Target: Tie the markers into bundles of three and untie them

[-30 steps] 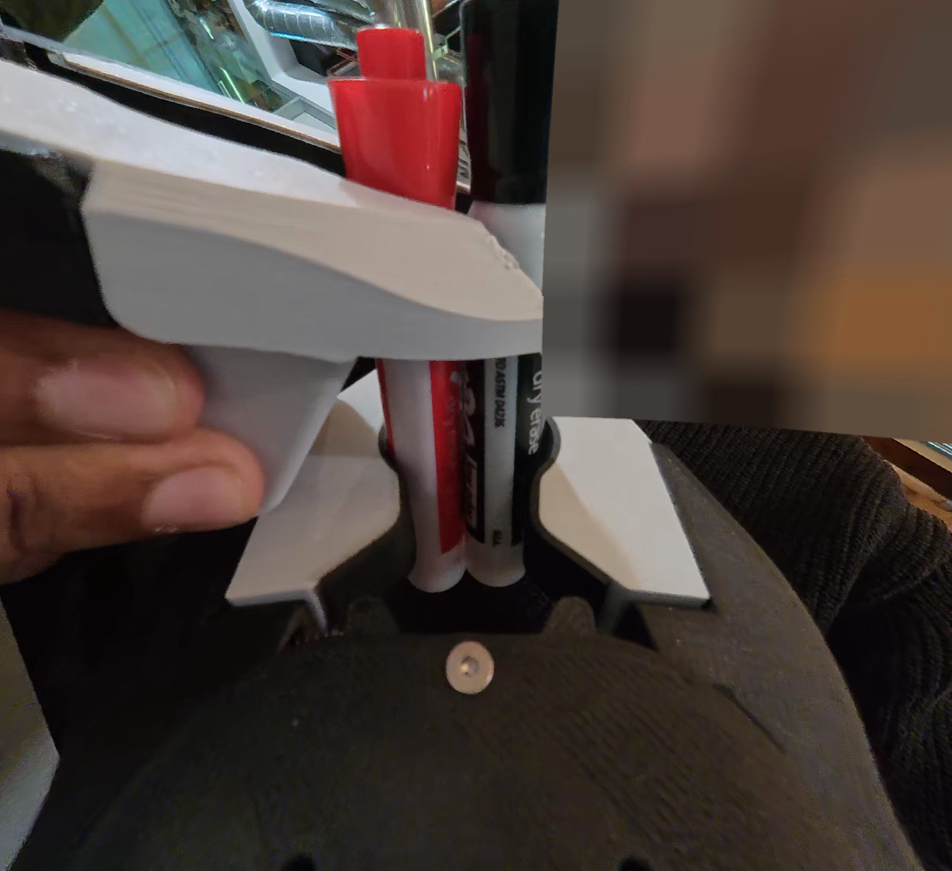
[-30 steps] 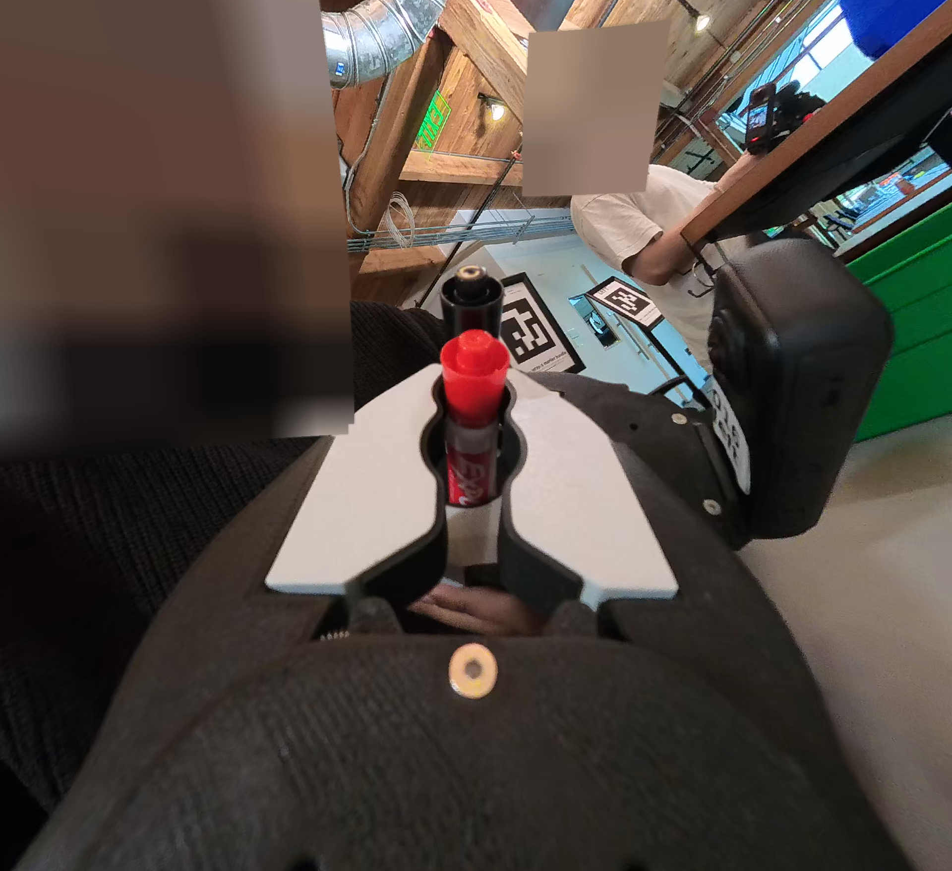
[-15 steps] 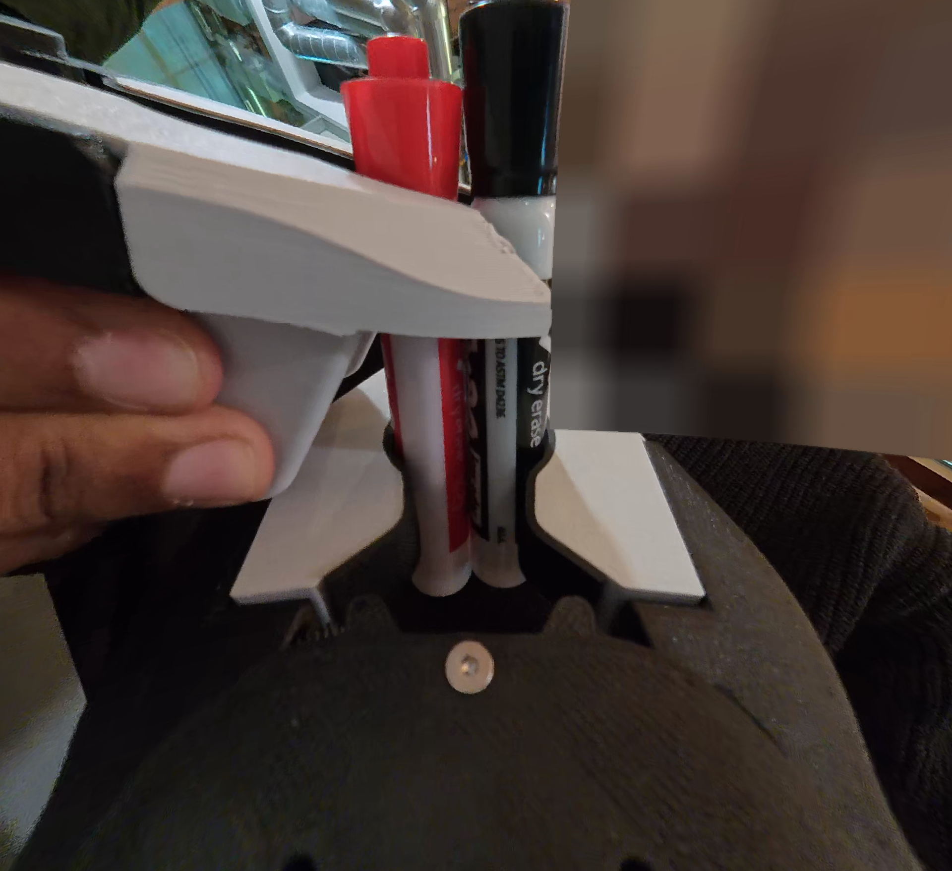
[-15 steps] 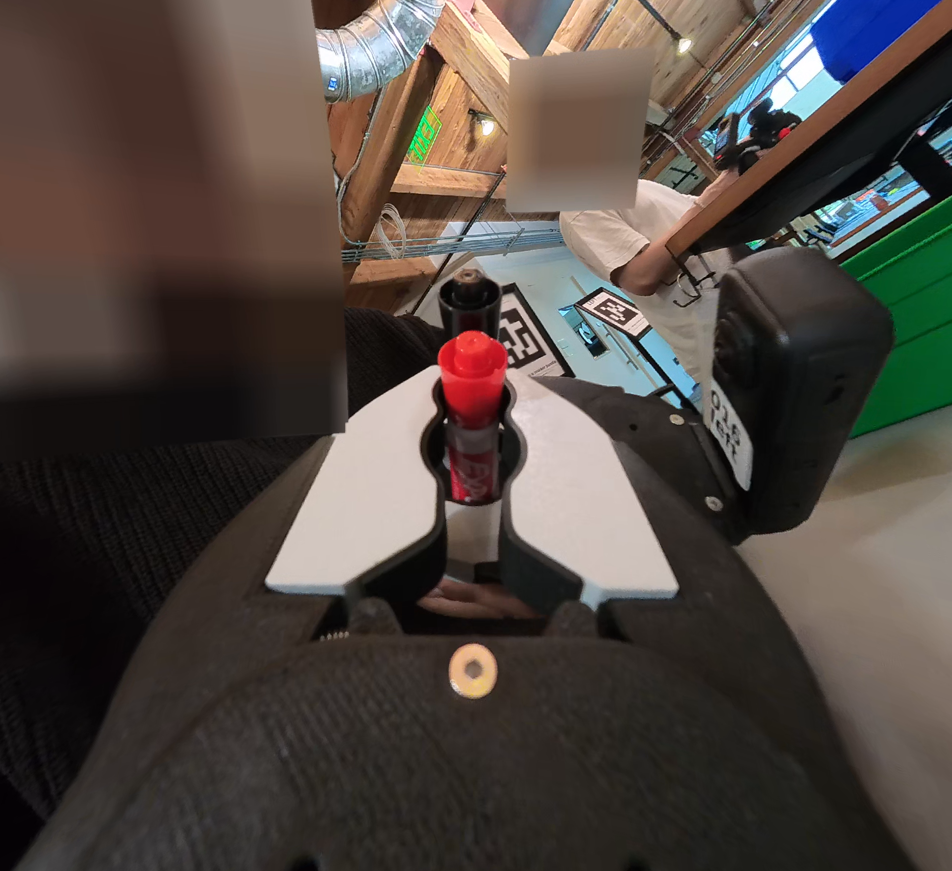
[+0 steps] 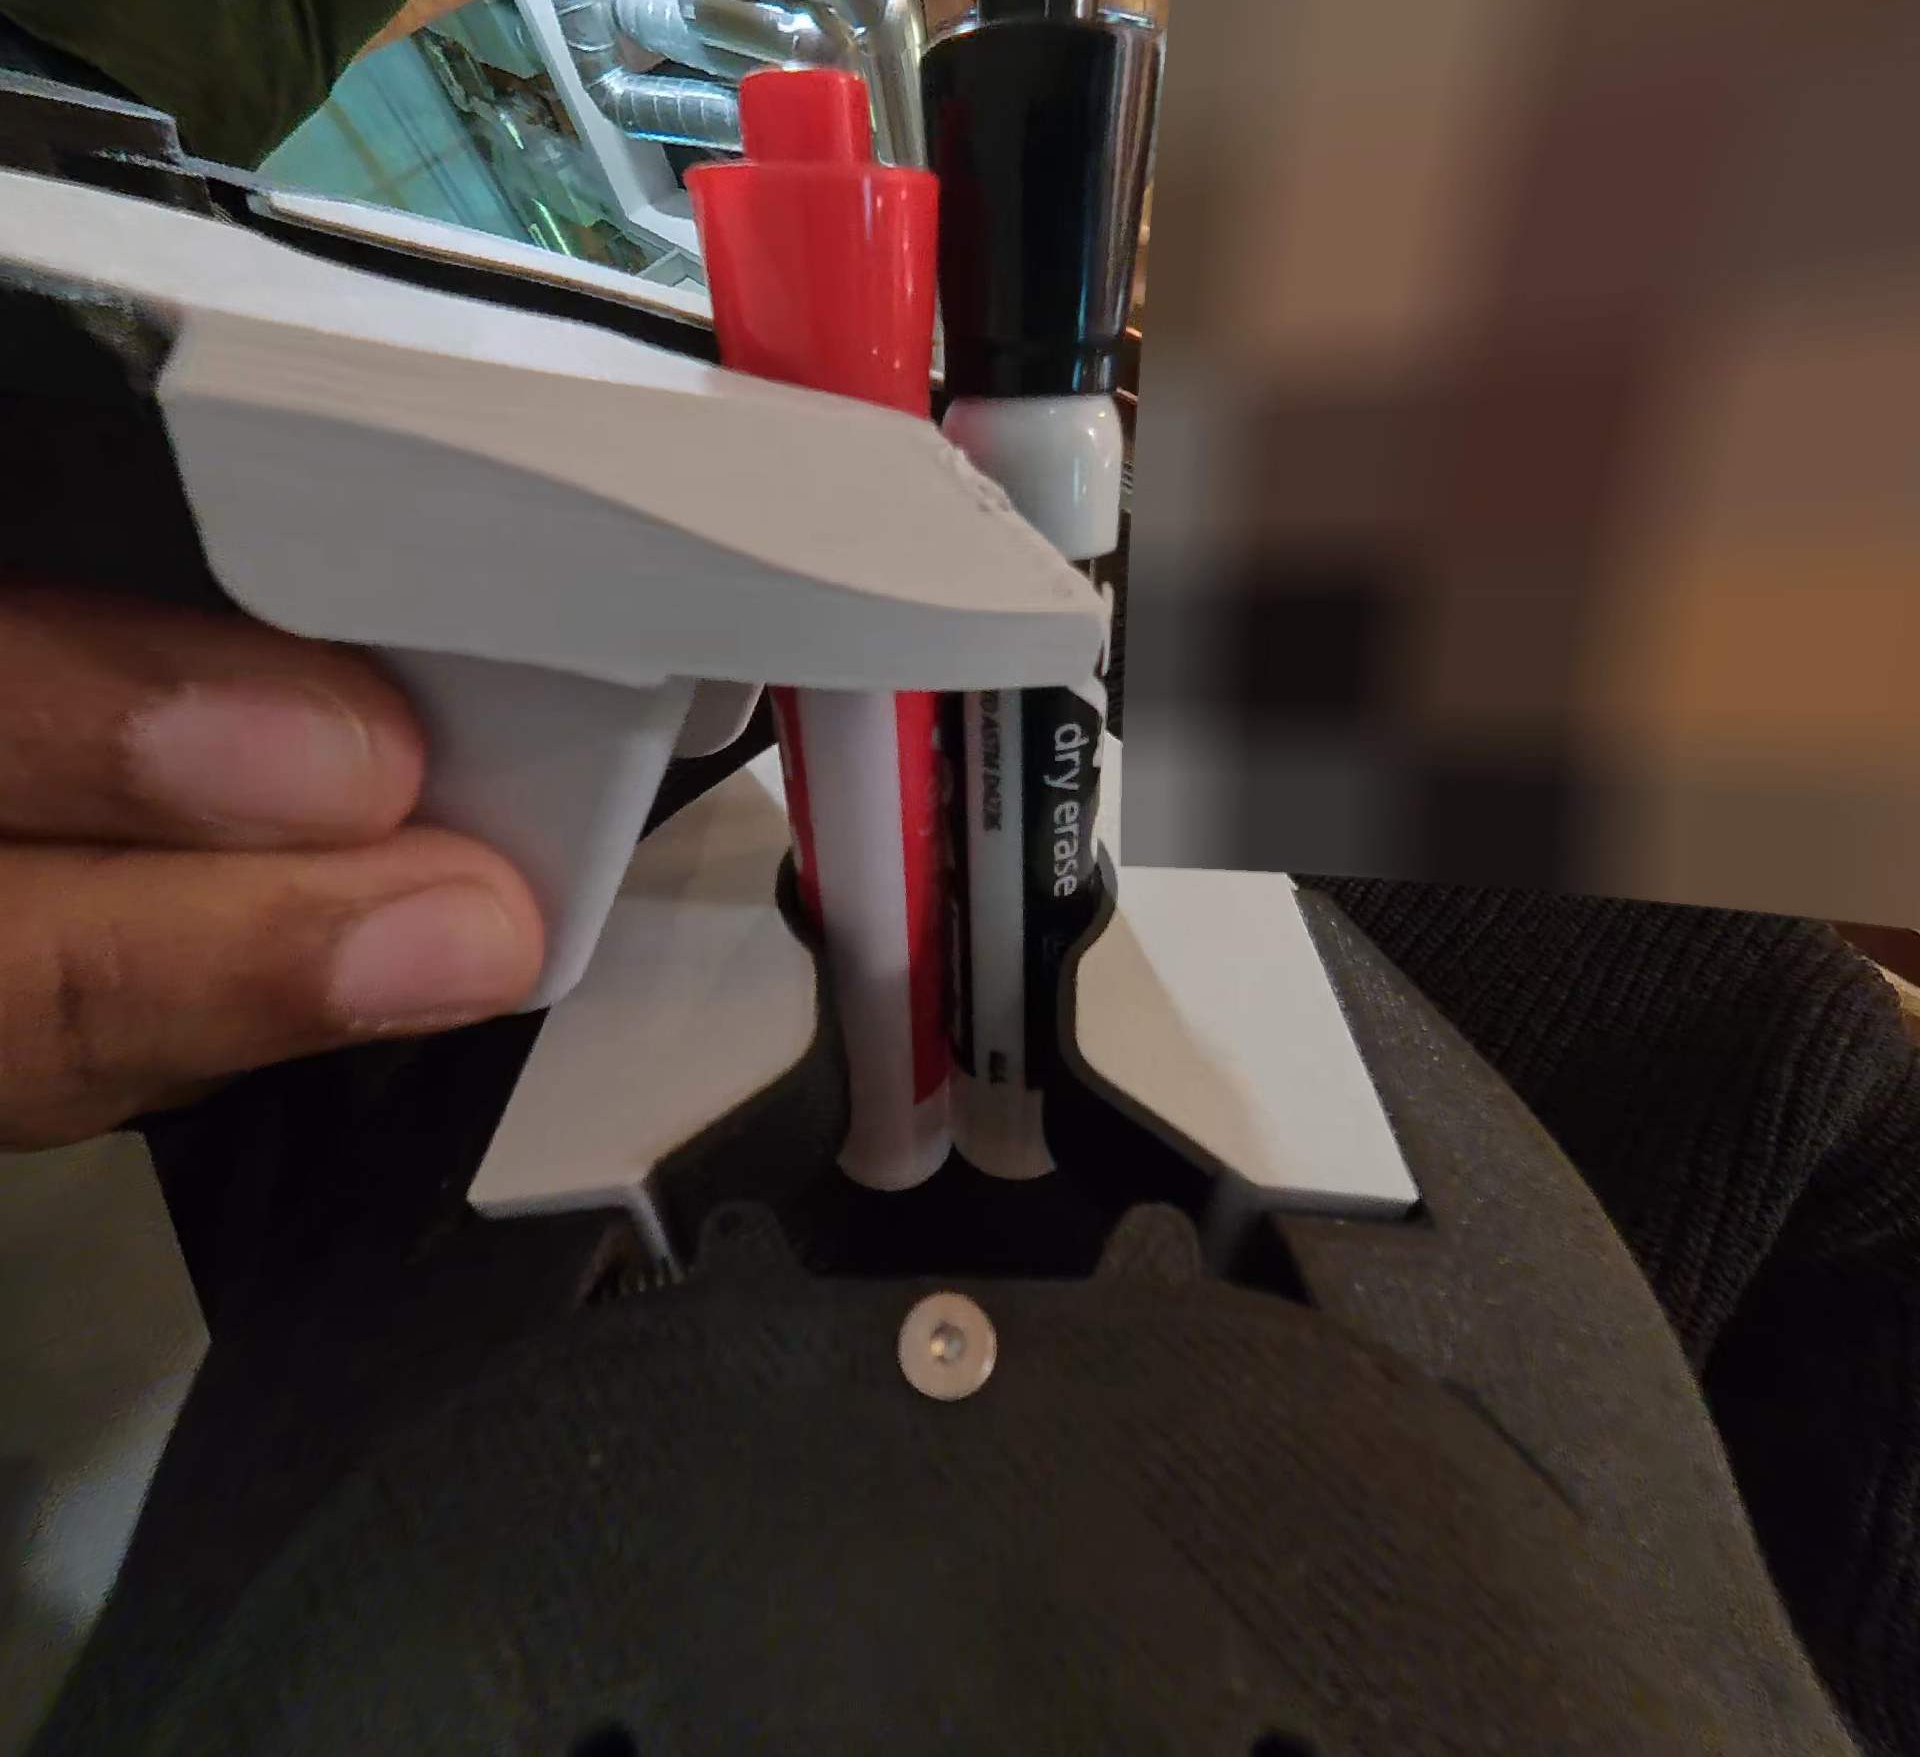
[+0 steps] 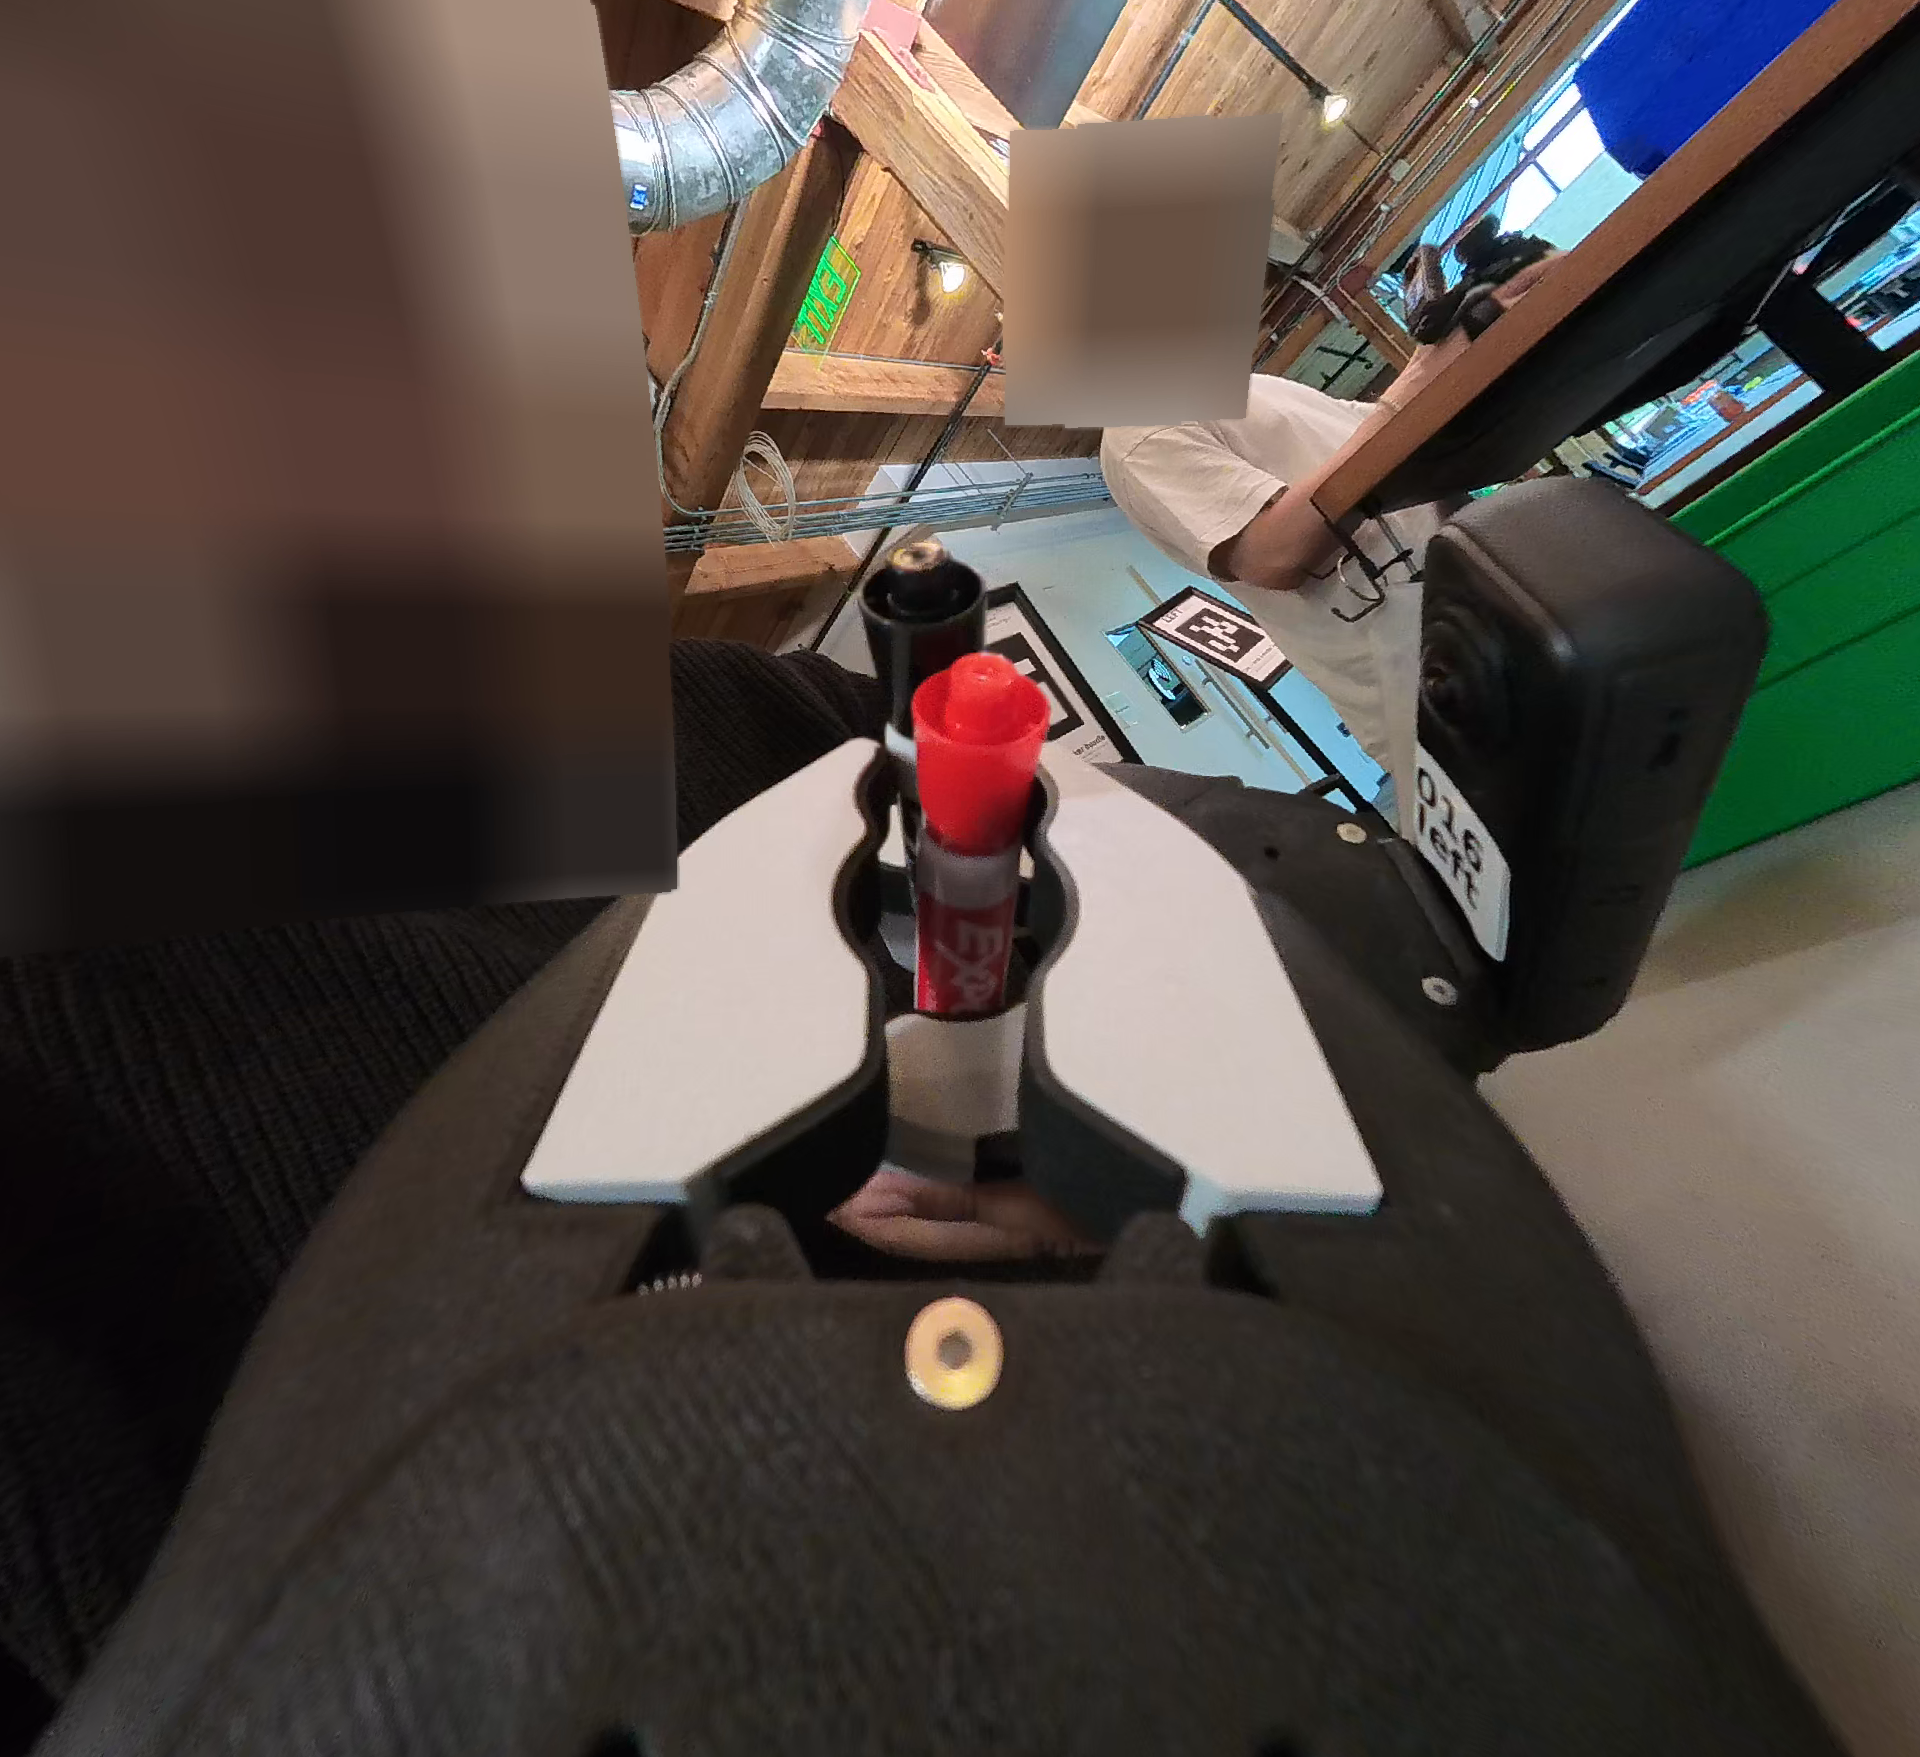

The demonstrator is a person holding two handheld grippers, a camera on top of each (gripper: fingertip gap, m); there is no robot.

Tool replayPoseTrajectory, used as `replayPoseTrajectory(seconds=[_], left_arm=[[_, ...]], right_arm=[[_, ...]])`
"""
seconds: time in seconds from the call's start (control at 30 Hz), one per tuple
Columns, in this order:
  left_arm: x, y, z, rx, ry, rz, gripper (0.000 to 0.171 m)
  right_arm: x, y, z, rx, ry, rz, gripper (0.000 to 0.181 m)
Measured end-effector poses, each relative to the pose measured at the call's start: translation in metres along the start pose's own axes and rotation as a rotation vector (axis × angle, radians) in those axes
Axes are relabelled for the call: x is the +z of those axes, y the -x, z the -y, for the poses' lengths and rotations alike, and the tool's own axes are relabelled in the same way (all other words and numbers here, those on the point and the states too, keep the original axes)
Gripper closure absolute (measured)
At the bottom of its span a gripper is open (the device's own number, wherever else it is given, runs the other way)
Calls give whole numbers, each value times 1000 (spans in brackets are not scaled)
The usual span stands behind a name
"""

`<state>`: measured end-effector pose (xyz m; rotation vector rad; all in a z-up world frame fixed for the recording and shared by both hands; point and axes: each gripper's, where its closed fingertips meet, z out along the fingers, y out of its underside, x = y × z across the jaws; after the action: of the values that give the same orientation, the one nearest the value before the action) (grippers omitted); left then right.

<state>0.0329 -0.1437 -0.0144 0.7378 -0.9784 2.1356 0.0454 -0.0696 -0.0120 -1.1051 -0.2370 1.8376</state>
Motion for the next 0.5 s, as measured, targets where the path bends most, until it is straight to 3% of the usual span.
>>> replayPoseTrajectory(seconds=[0.1,0.5], left_arm=[[1,0,-2,5,9,4,128],[-3,-1,4,23,-21,10,128]], right_arm=[[1,1,-1,-6,12,2,163],[-5,-3,6,11,-22,-20,158]])
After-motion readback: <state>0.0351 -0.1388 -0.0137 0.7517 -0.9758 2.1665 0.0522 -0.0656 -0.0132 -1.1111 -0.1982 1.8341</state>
